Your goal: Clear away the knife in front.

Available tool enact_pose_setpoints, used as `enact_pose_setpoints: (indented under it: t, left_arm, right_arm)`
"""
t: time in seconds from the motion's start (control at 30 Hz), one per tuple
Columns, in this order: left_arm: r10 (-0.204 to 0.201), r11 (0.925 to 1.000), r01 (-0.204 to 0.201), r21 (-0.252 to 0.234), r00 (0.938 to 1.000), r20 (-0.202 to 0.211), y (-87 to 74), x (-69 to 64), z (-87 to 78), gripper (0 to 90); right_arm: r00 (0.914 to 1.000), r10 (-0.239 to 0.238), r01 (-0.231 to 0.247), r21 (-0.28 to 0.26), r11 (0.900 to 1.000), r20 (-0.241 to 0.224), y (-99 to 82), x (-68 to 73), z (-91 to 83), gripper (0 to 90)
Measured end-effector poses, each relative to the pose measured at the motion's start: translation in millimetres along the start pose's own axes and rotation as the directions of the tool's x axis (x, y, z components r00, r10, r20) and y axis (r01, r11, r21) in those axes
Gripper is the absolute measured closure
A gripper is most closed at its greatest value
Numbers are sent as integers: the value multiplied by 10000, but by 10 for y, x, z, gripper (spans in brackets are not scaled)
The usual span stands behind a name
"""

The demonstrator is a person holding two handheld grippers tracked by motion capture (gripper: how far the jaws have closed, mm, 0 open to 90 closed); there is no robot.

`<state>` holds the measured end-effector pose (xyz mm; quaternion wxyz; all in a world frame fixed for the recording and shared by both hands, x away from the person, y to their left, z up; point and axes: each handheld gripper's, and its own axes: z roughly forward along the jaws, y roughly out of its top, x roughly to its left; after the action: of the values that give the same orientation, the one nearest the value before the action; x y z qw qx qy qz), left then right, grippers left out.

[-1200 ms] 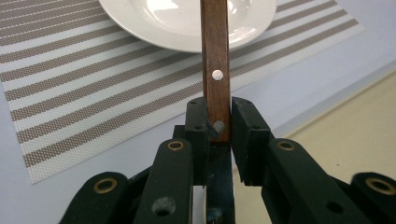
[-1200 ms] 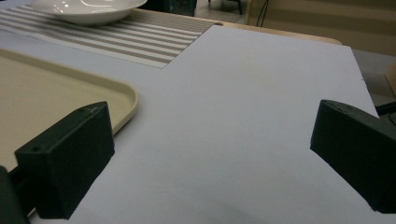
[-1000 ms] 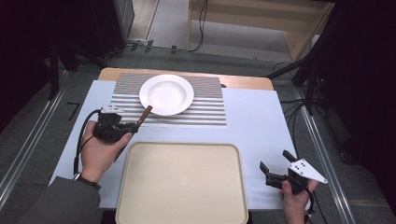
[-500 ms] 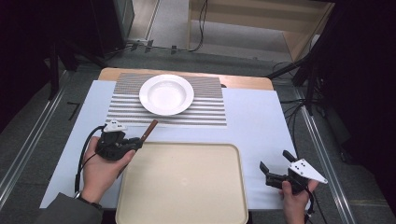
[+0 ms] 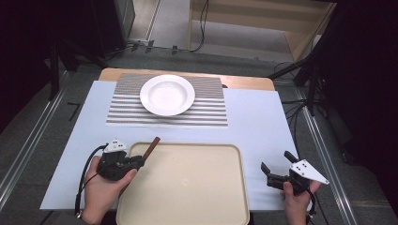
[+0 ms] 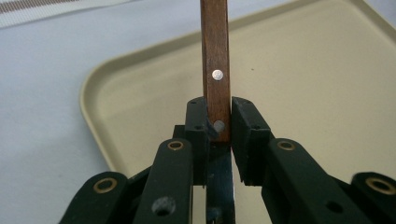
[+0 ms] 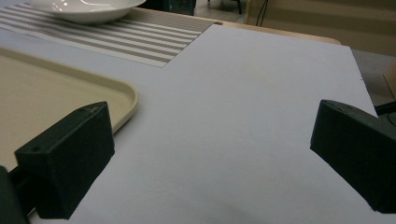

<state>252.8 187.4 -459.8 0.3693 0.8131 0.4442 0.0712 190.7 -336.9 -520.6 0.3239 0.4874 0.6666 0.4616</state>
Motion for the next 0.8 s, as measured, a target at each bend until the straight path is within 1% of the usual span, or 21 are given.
enact_pose_setpoints:
  t: [0.1, 0.27, 0.43, 0.57, 0.7, 0.73, 0.8]
  left_arm:
    - [-38, 10000, 38, 47, 10000, 81, -69, -26, 10, 770]
    - [-296, 9996, 296, -40, 9994, 183, -165, -44, 29, 769]
    - [-380, 9993, 378, 69, 9990, 251, -256, -75, 90, 769]
    - [-431, 9990, 428, 160, 9989, 182, -315, -85, 139, 768]
    - [-364, 9991, 364, 208, 9993, 12, -351, -99, 168, 767]
    - [-326, 9992, 328, 243, 9994, -110, -360, -107, 181, 766]
    - [-293, 9994, 295, 166, 9995, -134, -368, -116, 191, 765]
  right_arm:
    - [10000, -19, 19, 20, 10000, 1, 0, 2, 0, 0]
    - [10000, -40, 40, 48, 10000, 16, 0, 7, 5, 0]
    - [10000, -39, 39, 53, 10000, 25, 1, 5, 5, 0]
    - [10000, -72, 72, 47, 10000, 17, 1, 7, 9, 0]
    - [9999, -112, 111, 46, 9999, 13, 1, 6, 12, 0]
    - [9999, -110, 109, 48, 9999, 18, 1, 6, 12, 0]
    - [9999, -108, 108, 53, 9999, 29, 1, 7, 12, 0]
